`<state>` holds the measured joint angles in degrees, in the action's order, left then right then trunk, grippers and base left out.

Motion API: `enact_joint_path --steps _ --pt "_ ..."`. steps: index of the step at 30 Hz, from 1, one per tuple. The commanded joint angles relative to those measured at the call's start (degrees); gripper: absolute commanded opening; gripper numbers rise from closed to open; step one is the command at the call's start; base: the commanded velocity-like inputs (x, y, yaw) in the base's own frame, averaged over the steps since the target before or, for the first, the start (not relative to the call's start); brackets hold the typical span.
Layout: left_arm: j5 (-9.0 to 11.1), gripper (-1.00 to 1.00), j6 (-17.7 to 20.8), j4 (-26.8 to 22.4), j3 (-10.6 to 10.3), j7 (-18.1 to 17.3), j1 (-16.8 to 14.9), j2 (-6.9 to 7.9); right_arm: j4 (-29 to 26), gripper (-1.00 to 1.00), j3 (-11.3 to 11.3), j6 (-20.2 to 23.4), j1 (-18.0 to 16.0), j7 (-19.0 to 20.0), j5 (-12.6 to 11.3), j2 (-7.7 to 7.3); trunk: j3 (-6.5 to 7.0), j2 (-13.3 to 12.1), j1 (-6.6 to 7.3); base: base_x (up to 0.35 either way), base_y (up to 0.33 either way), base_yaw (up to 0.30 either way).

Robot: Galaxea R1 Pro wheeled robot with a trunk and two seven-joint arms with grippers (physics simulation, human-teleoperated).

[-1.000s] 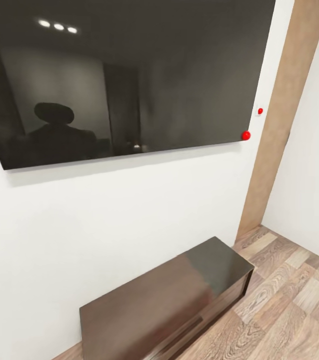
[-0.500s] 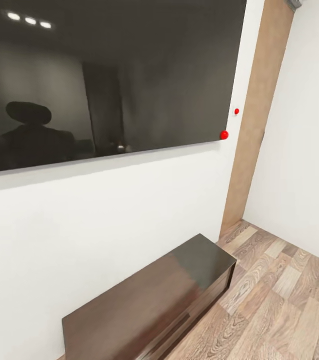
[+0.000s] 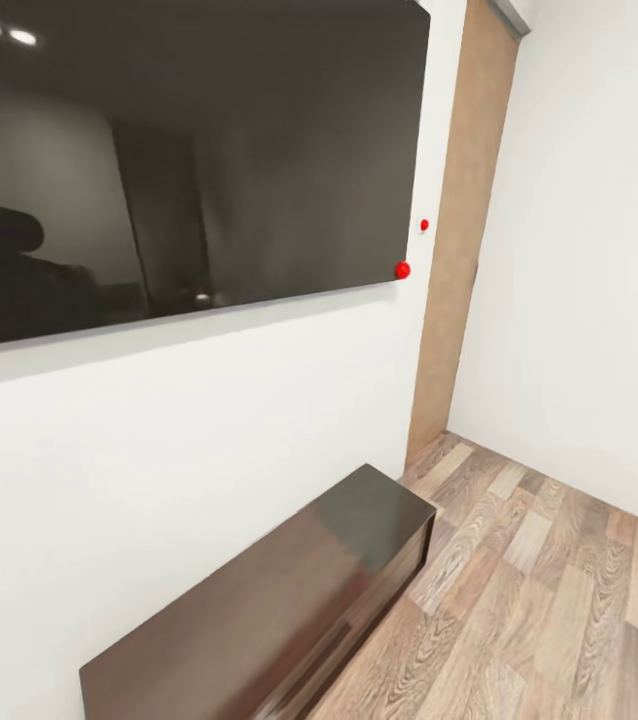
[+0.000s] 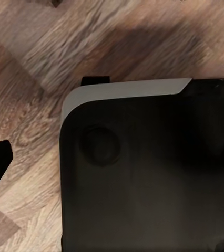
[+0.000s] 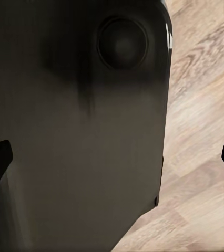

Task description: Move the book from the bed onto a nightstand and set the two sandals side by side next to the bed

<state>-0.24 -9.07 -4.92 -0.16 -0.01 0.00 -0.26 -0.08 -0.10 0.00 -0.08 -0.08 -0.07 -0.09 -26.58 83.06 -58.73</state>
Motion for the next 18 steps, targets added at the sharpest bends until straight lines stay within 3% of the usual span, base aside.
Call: enact_joint_path --steps 1,18 --pt "0.0 1.00 -0.2 0.0 0.0 0.0 0.0 0.00 0.0 1.00 0.0 0.0 0.0 0.0 0.0 0.00 -0.02 0.0 0.00 0.000 0.000 -0.249" --pt "-0.1 1.00 -0.2 0.0 0.0 0.0 0.0 0.00 0.0 1.00 0.0 0.0 0.0 0.0 0.0 0.00 0.32 0.0 0.00 0.000 0.000 -0.251"
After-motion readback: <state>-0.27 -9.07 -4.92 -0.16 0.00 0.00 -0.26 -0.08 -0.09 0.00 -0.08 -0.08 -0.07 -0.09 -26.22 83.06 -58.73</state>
